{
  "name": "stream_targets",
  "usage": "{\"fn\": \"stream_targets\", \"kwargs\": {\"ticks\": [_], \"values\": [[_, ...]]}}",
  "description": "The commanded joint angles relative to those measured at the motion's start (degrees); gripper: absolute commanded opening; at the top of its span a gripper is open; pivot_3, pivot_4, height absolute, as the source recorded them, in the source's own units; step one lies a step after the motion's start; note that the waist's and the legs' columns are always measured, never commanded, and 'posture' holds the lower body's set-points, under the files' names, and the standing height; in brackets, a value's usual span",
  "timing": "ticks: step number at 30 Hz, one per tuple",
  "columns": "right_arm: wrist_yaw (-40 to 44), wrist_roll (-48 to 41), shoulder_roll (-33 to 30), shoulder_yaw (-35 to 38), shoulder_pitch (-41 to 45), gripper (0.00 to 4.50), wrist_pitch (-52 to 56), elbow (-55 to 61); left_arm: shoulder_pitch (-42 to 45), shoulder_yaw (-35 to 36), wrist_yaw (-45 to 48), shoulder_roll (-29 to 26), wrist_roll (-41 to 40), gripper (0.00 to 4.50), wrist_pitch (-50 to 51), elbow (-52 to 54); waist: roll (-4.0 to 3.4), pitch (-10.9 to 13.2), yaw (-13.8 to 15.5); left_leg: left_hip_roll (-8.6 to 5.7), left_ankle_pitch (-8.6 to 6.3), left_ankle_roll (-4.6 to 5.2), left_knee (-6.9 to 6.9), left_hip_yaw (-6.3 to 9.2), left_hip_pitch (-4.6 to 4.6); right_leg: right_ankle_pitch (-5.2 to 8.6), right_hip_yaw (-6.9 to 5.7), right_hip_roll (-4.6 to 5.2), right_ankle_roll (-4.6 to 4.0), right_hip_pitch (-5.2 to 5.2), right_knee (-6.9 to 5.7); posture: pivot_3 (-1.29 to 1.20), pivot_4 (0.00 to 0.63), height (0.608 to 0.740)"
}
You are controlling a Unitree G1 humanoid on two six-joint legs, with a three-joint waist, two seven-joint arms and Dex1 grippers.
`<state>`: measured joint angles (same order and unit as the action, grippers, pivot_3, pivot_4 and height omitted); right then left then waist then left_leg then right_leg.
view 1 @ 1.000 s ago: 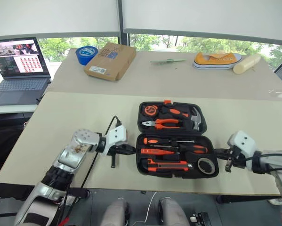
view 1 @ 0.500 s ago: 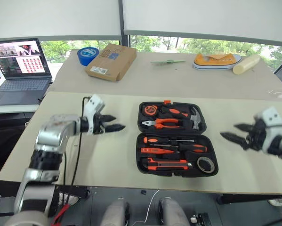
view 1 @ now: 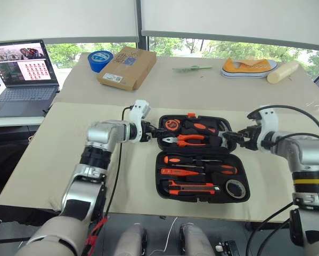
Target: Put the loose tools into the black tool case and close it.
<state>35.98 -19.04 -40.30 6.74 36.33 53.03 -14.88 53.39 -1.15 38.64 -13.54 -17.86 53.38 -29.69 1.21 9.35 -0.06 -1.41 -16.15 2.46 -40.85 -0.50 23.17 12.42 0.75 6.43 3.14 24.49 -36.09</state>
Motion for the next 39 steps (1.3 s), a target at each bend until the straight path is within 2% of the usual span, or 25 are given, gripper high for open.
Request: {"fn": "stream_targets", "kwargs": {"ticks": [1, 6, 8, 16, 24, 30, 39], "values": [[-0.50, 0.14, 0.41, 0.99, 0.71, 2.42, -1.15, -0.03, 0.47, -0.13, 0.52, -0.18, -0.30, 2.25, -0.62, 2.03, 0.00, 0.00, -0.17, 0.00, 0.00, 0.00, 0.01, 0.00, -0.01, 0.00, 0.00, 0.00, 0.00, 0.00, 0.00, 0.00, 0.150, 0.735], [-1.15, -0.08, 1.62, 1.58, 0.40, 0.63, -1.00, 0.50, -1.13, -1.35, 1.87, -0.95, -0.83, 0.35, 1.30, 4.24, -0.01, -0.01, 0.08, -0.01, 0.01, -0.01, 0.00, 0.04, -0.05, -0.01, -0.01, 0.03, 0.02, -0.09, 0.00, 0.00, 0.150, 0.735], [-1.27, -0.18, 1.79, 1.69, 0.19, 0.03, -0.95, 0.81, -1.37, -0.99, 2.31, -0.92, -1.69, 0.00, 2.41, 4.98, 0.01, -0.01, -0.06, -0.01, 0.00, -0.01, 0.00, 0.05, -0.06, -0.02, -0.01, 0.03, 0.03, -0.10, 0.00, 0.00, 0.150, 0.735], [-1.04, -1.63, 2.93, 3.00, 2.18, 0.03, -1.62, 1.61, -1.84, -2.10, 4.76, -0.72, -2.47, 0.00, 2.05, 8.53, 0.00, -0.02, -0.41, 0.00, 0.00, -0.01, 0.02, 0.04, -0.10, -0.02, 0.00, 0.02, 0.03, -0.12, 0.00, 0.00, 0.150, 0.735], [-2.54, 0.83, 5.66, 2.76, 9.23, 0.03, -10.25, -1.14, 3.83, -1.11, 3.89, 1.26, 1.57, 0.00, -14.93, 2.58, 0.00, -0.01, -0.62, -0.04, 0.08, -0.13, 0.03, 0.03, 0.05, -0.02, 0.02, 0.04, 0.03, 0.08, -0.02, 0.00, 0.150, 0.735], [-2.85, 4.46, 6.96, 2.48, 11.96, 0.03, -21.41, -2.74, 8.23, 0.39, 5.77, 2.37, 2.70, 0.00, -25.74, -1.33, 0.01, 0.00, -0.66, -0.18, 0.19, -0.30, 0.04, -0.04, 0.67, -0.05, 0.07, 0.08, 0.05, 0.79, -0.15, 0.00, 0.150, 0.735], [0.52, 5.11, 5.72, 2.98, -1.85, 0.03, -30.60, 9.62, -7.84, -4.90, 12.67, -2.74, 4.56, 0.00, -32.08, 15.43, -0.01, -0.02, -0.79, -0.28, 0.13, -0.21, 0.21, 0.05, 0.65, -0.05, 0.06, 0.13, 0.06, 0.94, -0.07, 0.00, 0.150, 0.735]]}}
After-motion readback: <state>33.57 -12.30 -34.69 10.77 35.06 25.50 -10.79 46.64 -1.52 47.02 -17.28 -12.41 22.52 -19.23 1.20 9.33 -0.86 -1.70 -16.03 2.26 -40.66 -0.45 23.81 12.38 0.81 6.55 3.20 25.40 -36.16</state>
